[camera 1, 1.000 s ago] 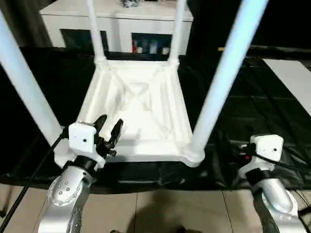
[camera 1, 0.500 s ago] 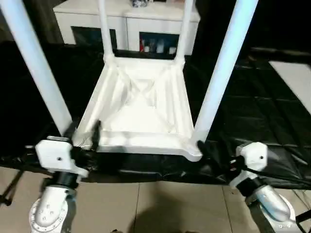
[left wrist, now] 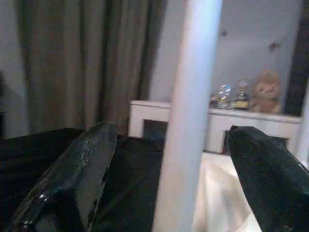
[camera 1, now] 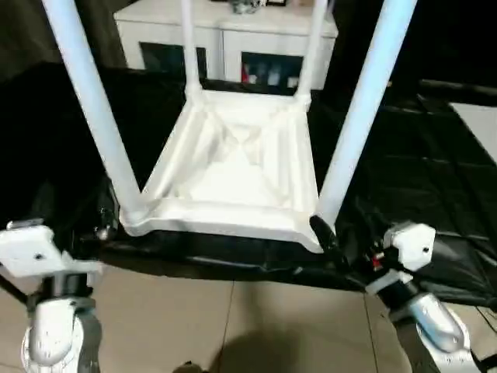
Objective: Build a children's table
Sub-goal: Flip table
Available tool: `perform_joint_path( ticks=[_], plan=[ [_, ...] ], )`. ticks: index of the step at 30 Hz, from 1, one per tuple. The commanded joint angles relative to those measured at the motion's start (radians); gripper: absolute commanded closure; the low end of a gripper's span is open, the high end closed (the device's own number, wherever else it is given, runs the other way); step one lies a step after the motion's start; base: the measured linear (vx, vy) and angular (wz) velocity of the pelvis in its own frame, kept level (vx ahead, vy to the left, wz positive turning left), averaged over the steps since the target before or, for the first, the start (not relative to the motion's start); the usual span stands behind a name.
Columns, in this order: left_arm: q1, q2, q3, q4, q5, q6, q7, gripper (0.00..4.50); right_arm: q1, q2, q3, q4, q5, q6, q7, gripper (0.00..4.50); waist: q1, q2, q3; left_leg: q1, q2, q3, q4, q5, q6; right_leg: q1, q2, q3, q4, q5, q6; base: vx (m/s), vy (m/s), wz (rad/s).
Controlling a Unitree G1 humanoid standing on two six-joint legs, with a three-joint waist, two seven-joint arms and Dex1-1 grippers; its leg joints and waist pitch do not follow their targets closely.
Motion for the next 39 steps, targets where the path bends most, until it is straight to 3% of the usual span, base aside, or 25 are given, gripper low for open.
perform_joint_path(
  ticks=[1, 3, 5, 6, 7, 8, 9, 10, 12, 14, 19, 24, 30, 35, 37, 39],
  plan=[
    [-0.039, 0.027, 0.011, 0.018, -0.027, 0.042, -0.026, 0.05, -0.003, -0.005, 0.011, -0.034, 0.032, 0.009, 0.028, 0.0, -0.01, 0.008, -0.025, 0.005, 0.046, -0.029, -0.112, -0.448, -0.043, -0.003, -0.05, 0.041, -0.132, -0.467, -0.067, 0.0, 0.0, 0.0],
    [-0.102, 0.079, 0.024, 0.06, -0.063, 0.087, -0.07, 0.02, 0.004, -0.022, 0.041, -0.042, 0.047, 0.014, 0.063, 0.0, -0.011, 0.012, -0.032, 0.001, 0.046, -0.031, -0.117, -0.41, -0.041, 0.009, -0.052, 0.04, -0.129, -0.401, -0.07, 0.0, 0.0, 0.0],
    [-0.141, 0.117, 0.031, 0.094, -0.092, 0.117, -0.099, 0.02, 0.006, -0.028, 0.056, -0.044, 0.044, 0.012, 0.073, 0.0, -0.008, 0.014, -0.04, 0.004, 0.048, -0.027, -0.119, -0.356, -0.035, 0.011, -0.047, 0.041, -0.122, -0.293, -0.088, 0.0, 0.0, 0.0],
    [-0.141, 0.117, 0.031, 0.094, -0.092, 0.117, -0.099, 0.02, 0.006, -0.028, 0.056, -0.044, 0.044, 0.012, 0.073, 0.0, -0.008, 0.014, -0.04, 0.004, 0.048, -0.027, -0.119, -0.356, -0.035, 0.011, -0.047, 0.041, -0.122, -0.293, -0.088, 0.0, 0.0, 0.0],
    [-0.154, 0.134, 0.034, 0.111, -0.094, 0.131, -0.108, 0.02, 0.004, -0.023, 0.055, -0.043, 0.04, 0.01, 0.065, 0.0, -0.012, 0.016, -0.042, -0.009, 0.05, -0.026, -0.123, -0.324, -0.032, 0.018, -0.048, 0.039, -0.115, -0.245, -0.099, 0.0, 0.0, 0.0],
    [-0.172, 0.15, 0.042, 0.136, -0.1, 0.142, -0.111, 0.02, 0.0, -0.016, 0.056, -0.042, 0.035, 0.012, 0.058, 0.0, -0.012, 0.017, -0.042, -0.006, 0.049, -0.023, -0.123, -0.337, -0.031, 0.014, -0.047, 0.039, -0.119, -0.259, -0.098, 0.0, 0.0, 0.0],
    [-0.194, 0.173, 0.051, 0.167, -0.101, 0.162, -0.111, 0.02, -0.004, -0.009, 0.059, -0.043, 0.029, 0.014, 0.051, 0.0, -0.015, 0.016, -0.04, 0.001, 0.045, -0.019, -0.121, -0.4, -0.04, 0.0, -0.046, 0.042, -0.125, -0.32, -0.095, 0.0, 0.0, 0.0],
    [-0.205, 0.183, 0.055, 0.181, -0.091, 0.171, -0.104, 0.02, -0.006, -0.006, 0.062, -0.044, 0.026, 0.015, 0.049, 0.0, -0.017, 0.02, -0.043, 0.004, 0.044, -0.023, -0.119, -0.425, -0.046, -0.001, -0.049, 0.044, -0.125, -0.352, -0.094, 0.0, 0.0, 0.0],
    [-0.224, 0.19, 0.063, 0.198, -0.094, 0.186, -0.098, 0.02, -0.008, -0.004, 0.067, -0.045, 0.021, 0.017, 0.047, 0.0, -0.02, 0.018, -0.044, 0.001, 0.046, -0.024, -0.12, -0.418, -0.046, 0.001, -0.052, 0.044, -0.127, -0.341, -0.095, 0.0, 0.0, 0.0],
    [-0.269, 0.208, 0.082, 0.259, -0.106, 0.236, -0.081, 0.02, -0.017, -0.016, 0.083, -0.043, 0.009, 0.027, 0.046, 0.0, -0.018, 0.023, -0.048, 0.004, 0.046, -0.019, -0.115, -0.379, -0.036, -0.003, -0.05, 0.047, -0.122, -0.278, -0.113, 0.0, 0.0, 0.0],
    [-0.312, 0.221, 0.081, 0.292, -0.133, 0.246, -0.101, 0.02, -0.024, -0.03, 0.1, -0.046, 0.008, 0.051, 0.06, 0.0, -0.017, 0.02, -0.057, -0.008, 0.047, -0.013, -0.108, -0.269, -0.007, 0.011, -0.05, 0.045, -0.109, -0.163, -0.148, 0.023, -0.007, 0.0],
    [-0.343, 0.235, 0.072, 0.296, -0.143, 0.268, -0.119, 0.02, -0.03, -0.032, 0.111, -0.041, -0.003, 0.064, 0.063, 0.0, -0.018, 0.026, -0.065, -0.017, 0.046, -0.013, -0.103, -0.167, 0.01, 0.024, -0.045, 0.042, -0.092, -0.011, -0.175, 0.035, -0.01, -0.02],
    [-0.348, 0.21, 0.089, 0.266, -0.179, 0.32, -0.08, 0.59, -0.033, -0.04, 0.123, -0.035, -0.016, 0.062, 0.049, 0.0, -0.019, 0.026, -0.066, -0.009, 0.047, -0.008, -0.098, -0.156, 0.018, 0.024, -0.043, 0.043, -0.089, 0.023, -0.202, 0.0, 0.0, 0.0],
    [-0.336, 0.185, 0.083, 0.247, -0.188, 0.327, -0.062, 0.93, -0.036, -0.042, 0.124, -0.033, -0.015, 0.067, 0.052, 0.0, -0.018, 0.022, -0.061, -0.008, 0.049, -0.007, -0.102, -0.209, 0.013, 0.021, -0.044, 0.045, -0.099, -0.081, -0.187, 0.0, 0.0, 0.0],
    [-0.332, 0.176, 0.078, 0.237, -0.192, 0.332, -0.058, 1.13, -0.037, -0.043, 0.125, -0.032, -0.013, 0.072, 0.057, 0.0, -0.018, 0.017, -0.06, -0.009, 0.05, -0.006, -0.103, -0.212, 0.011, 0.021, -0.044, 0.045, -0.101, -0.093, -0.183, 0.0, 0.0, 0.0],
    [-0.332, 0.164, 0.076, 0.228, -0.204, 0.339, -0.053, 1.26, -0.038, -0.044, 0.126, -0.032, -0.011, 0.077, 0.062, 0.0, -0.017, 0.02, -0.061, -0.009, 0.05, -0.007, -0.103, -0.208, 0.01, 0.02, -0.044, 0.045, -0.1, -0.09, -0.182, 0.0, 0.0, 0.0]
  ],
)
